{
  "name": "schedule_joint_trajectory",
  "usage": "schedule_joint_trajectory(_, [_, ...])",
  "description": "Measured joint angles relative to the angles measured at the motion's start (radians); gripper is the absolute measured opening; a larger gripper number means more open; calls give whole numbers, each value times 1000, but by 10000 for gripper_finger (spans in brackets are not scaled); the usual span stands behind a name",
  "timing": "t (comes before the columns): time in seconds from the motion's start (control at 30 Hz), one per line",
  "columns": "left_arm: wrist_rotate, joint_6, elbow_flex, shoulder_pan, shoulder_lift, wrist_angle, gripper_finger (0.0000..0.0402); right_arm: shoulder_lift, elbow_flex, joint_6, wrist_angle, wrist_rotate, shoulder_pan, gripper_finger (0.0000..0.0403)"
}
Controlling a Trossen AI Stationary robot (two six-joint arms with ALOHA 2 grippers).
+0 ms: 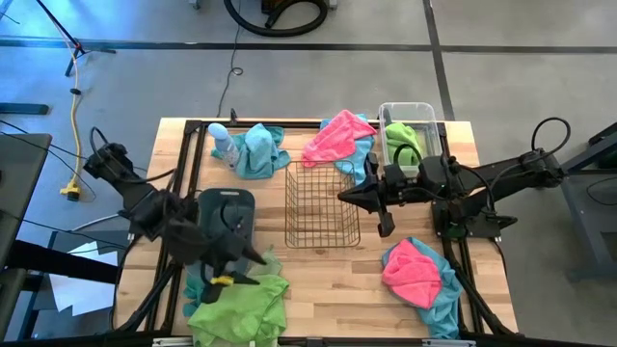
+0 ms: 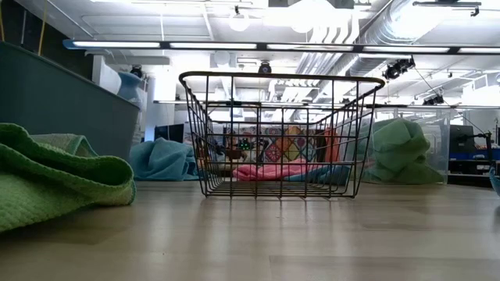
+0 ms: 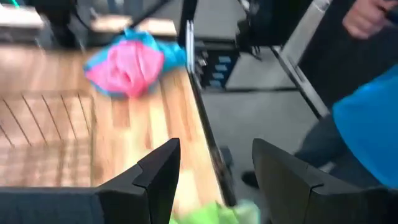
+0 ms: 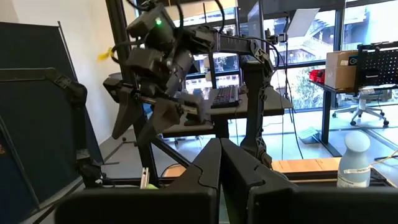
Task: Sort microfiber towel by color & place in baskets
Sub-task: Put the green towel into the transparent bin
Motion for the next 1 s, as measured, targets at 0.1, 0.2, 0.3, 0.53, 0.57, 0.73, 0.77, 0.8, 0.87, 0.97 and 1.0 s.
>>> schedule_joint_trajectory(0.1, [4,-94,0,-35,0,-52,188,0,0,0,0,0,0,0])
schedule_joint_trajectory(0.2, [42,-182,0,-70,13,-93,188,0,0,0,-10,1,0,0])
schedule_joint_trajectory(0.3, [69,-219,0,-116,52,-108,188,0,0,0,-16,17,0,0])
schedule_joint_trajectory(0.53, [211,-195,0,-166,181,-132,207,0,0,0,-45,86,0,0])
schedule_joint_trajectory(0.57, [236,-185,0,-165,196,-146,215,0,0,1,-46,86,0,0])
schedule_joint_trajectory(0.73, [263,-124,0,-164,255,-216,256,0,0,9,-46,86,0,0])
schedule_joint_trajectory(0.77, [263,-114,0,-164,263,-225,263,0,0,10,-46,86,0,0])
schedule_joint_trajectory(0.8, [263,-103,0,-164,272,-232,271,0,0,10,-46,86,0,0])
schedule_joint_trajectory(0.87, [263,-79,0,-166,290,-246,282,0,0,10,-47,86,0,0])
schedule_joint_trajectory(0.97, [262,-63,0,-180,312,-281,290,0,0,8,-50,87,0,0])
schedule_joint_trajectory(1.0, [262,-62,0,-185,321,-286,291,0,0,8,-52,87,0,0])
